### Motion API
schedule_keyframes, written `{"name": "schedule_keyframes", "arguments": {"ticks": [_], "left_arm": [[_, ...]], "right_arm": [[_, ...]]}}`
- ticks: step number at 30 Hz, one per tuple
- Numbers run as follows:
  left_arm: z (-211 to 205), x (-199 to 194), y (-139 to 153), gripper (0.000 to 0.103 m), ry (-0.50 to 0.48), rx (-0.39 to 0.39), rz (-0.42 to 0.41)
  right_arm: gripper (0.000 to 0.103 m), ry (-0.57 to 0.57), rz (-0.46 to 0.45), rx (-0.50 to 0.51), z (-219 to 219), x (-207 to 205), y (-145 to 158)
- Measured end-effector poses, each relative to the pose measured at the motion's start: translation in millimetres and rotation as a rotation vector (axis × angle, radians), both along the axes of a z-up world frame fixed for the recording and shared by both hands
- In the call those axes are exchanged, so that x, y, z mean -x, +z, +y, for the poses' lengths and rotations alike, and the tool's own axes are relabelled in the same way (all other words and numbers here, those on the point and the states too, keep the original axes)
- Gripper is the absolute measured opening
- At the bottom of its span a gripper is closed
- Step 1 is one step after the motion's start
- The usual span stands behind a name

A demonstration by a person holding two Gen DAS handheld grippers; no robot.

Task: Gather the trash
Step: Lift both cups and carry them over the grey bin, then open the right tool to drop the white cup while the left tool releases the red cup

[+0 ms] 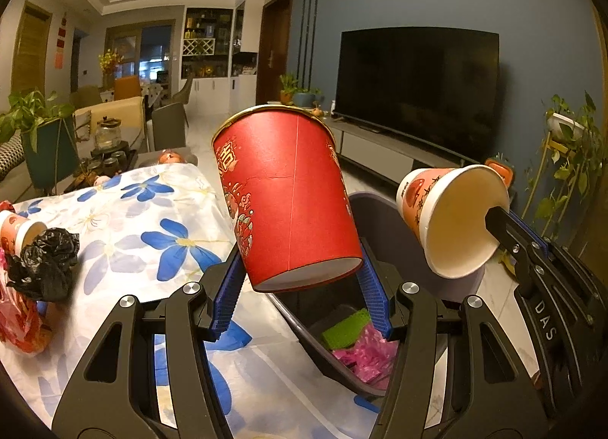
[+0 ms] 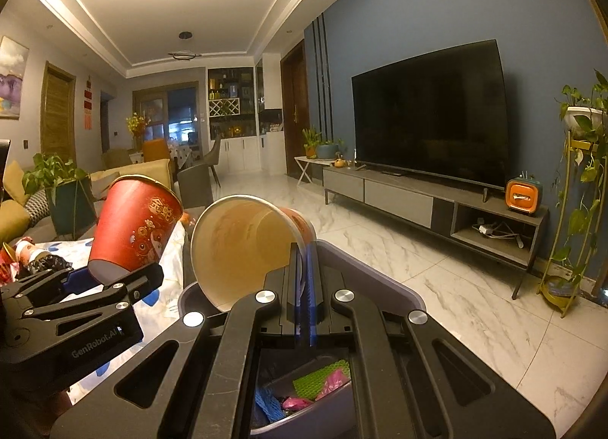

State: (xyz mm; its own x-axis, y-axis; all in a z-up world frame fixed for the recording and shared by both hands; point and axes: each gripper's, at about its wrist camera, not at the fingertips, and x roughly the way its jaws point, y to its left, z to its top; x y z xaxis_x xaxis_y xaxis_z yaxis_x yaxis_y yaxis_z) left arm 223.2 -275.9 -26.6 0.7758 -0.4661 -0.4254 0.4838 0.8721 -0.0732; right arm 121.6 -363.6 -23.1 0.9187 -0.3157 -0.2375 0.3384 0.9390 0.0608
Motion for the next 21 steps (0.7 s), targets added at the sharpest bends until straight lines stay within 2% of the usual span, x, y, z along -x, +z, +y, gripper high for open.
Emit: {"name": "schedule_keyframes", "arguments": {"ticks": [21], "left_arm": [[-13, -18, -20, 0.057, -0.08, -0.012, 0.071]], "right_arm": [[0.004, -0.005, 0.023, -0.006, 4, -6, -5]]}}
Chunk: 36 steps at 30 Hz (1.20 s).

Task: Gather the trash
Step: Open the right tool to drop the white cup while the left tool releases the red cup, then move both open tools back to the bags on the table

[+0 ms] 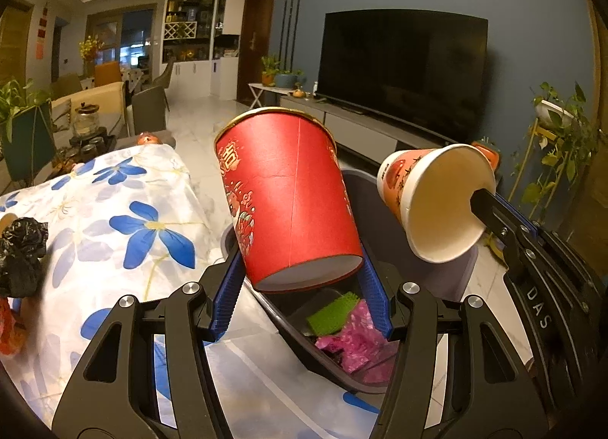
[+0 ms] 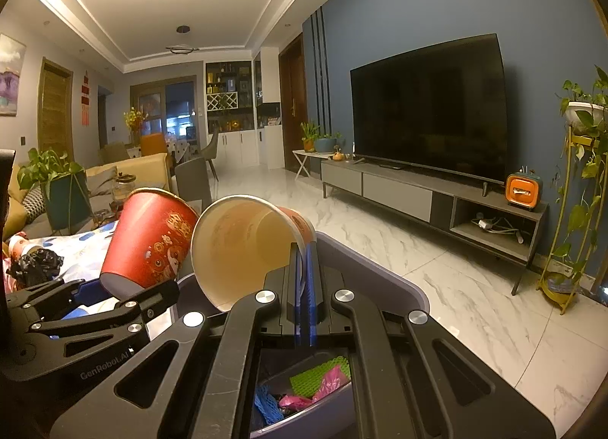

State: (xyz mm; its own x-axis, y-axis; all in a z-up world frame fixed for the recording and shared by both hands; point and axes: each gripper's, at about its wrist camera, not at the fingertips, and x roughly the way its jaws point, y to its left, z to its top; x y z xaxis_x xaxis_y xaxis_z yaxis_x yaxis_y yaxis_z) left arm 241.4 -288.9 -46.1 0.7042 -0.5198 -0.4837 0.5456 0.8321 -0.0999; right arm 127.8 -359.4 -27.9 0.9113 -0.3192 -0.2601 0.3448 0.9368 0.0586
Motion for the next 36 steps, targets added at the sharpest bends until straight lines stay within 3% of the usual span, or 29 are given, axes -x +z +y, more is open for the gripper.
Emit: {"name": "schedule_keyframes", "arguments": {"ticks": [13, 22, 32, 34, 35, 36], "left_arm": [[3, -6, -6, 0.06, -0.024, 0.01, 0.045], [41, -8, 1, 0.074, 0.08, 0.065, 0.041], [66, 1, 10, 0.078, 0.163, 0.065, 0.014], [69, 4, 13, 0.079, 0.169, 0.066, 0.007], [70, 6, 14, 0.079, 0.172, 0.063, 0.001], [71, 8, 15, 0.079, 0.175, 0.06, -0.007]], "right_arm": [[0.004, -0.009, 0.016, -0.015, -4, -6, -4], [0.004, -0.008, 0.037, -0.074, -14, -8, -13], [0.004, -0.001, 0.08, -0.095, -11, -12, -17], [0.023, -0.002, 0.083, -0.092, -10, -12, -17], [0.046, -0.008, 0.076, -0.085, -9, -11, -17], [0.05, -0.012, 0.062, -0.076, -7, -9, -16]]}}
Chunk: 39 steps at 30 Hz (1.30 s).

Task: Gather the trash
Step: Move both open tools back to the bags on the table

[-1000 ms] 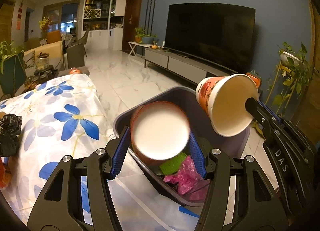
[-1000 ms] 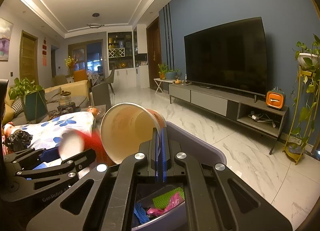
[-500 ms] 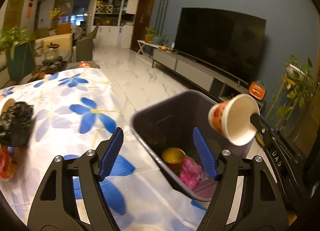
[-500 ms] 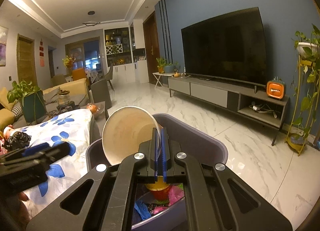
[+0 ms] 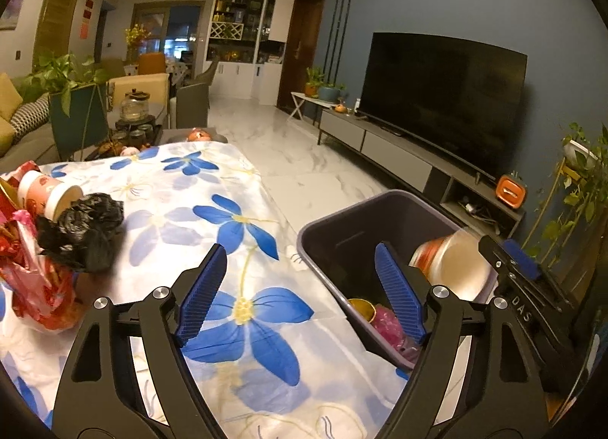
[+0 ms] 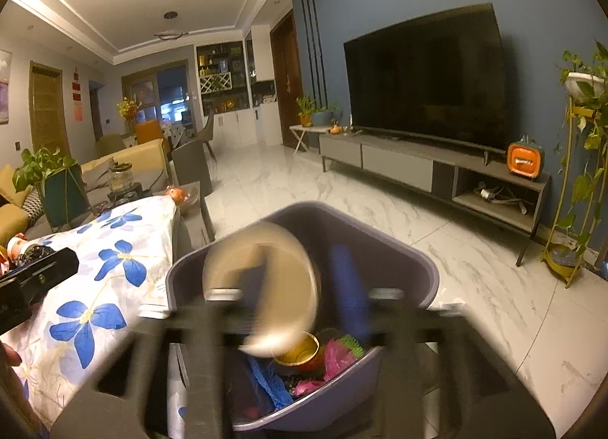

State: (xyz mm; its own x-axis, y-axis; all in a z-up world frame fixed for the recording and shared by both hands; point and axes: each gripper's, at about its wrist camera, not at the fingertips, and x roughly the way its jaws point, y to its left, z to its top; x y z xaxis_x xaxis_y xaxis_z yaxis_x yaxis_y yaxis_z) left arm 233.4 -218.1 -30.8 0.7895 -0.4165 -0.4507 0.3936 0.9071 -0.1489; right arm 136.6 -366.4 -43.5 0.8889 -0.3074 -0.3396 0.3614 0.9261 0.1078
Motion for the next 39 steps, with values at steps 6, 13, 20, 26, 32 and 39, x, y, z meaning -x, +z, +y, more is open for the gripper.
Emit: {"name": "schedule_keyframes", "arguments": {"ticks": [6, 13, 20, 26, 32, 39], "left_arm": [[6, 8, 3, 0.079, 0.015, -0.014, -0.017], [23, 19, 7, 0.08, 0.058, -0.016, -0.023], [51, 32, 11, 0.083, 0.133, -0.018, -0.033], [80, 45, 14, 0.085, 0.199, -0.024, -0.04], [118, 56, 15, 0.086, 0.276, -0.025, -0.041], [164, 65, 14, 0.087, 0.371, -0.028, -0.039]], "right_arm": [[0.055, 0.005, -0.007, 0.016, 5, 3, 6], [0.066, 0.009, -0.026, 0.032, 15, 16, 13], [0.074, 0.043, -0.047, 0.031, 33, 31, 21], [0.077, 0.09, -0.063, 0.021, 56, 40, 29], [0.079, 0.157, -0.064, 0.025, 87, 42, 33], [0.079, 0.225, -0.06, 0.016, 118, 40, 33]]}}
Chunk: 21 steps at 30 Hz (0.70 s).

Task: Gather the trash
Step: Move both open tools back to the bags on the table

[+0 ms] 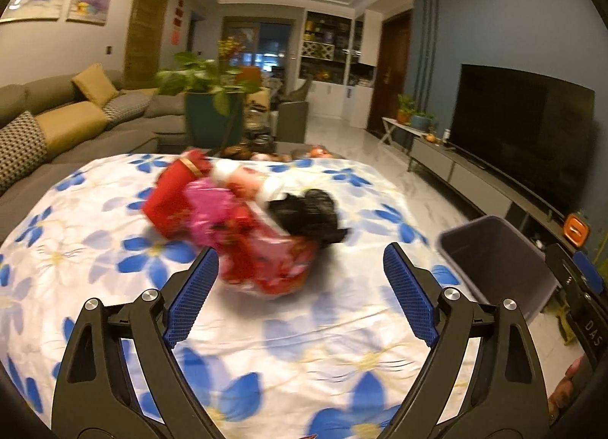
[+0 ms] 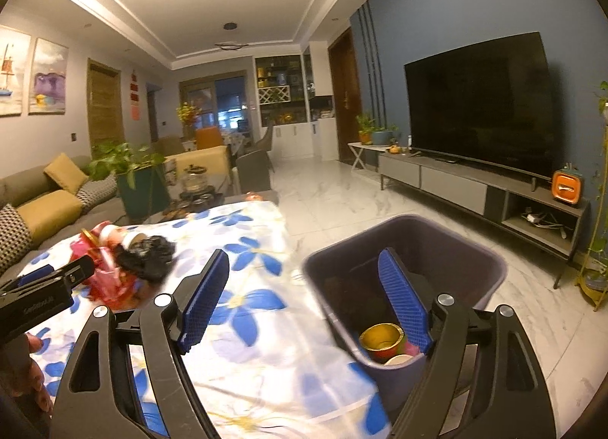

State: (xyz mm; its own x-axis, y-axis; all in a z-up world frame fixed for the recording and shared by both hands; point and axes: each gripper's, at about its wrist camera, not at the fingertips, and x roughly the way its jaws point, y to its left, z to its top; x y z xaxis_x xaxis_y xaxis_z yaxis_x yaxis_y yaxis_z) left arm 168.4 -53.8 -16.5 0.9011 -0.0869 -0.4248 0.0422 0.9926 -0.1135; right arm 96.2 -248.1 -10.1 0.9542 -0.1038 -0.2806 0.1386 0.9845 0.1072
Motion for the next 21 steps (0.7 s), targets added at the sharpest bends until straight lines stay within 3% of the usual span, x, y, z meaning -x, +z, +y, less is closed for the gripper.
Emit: {"name": "schedule_keyframes", "arguments": {"ticks": [13, 21], "left_arm": [[78, 3, -8, 0.087, 0.139, 0.032, 0.02], [100, -8, -14, 0.087, 0.145, 0.051, 0.02]], "right_arm": [[0.079, 0.128, 0.023, 0.014, 66, -21, -2], [0.079, 0.18, 0.044, 0.039, 99, -50, -8]]}}
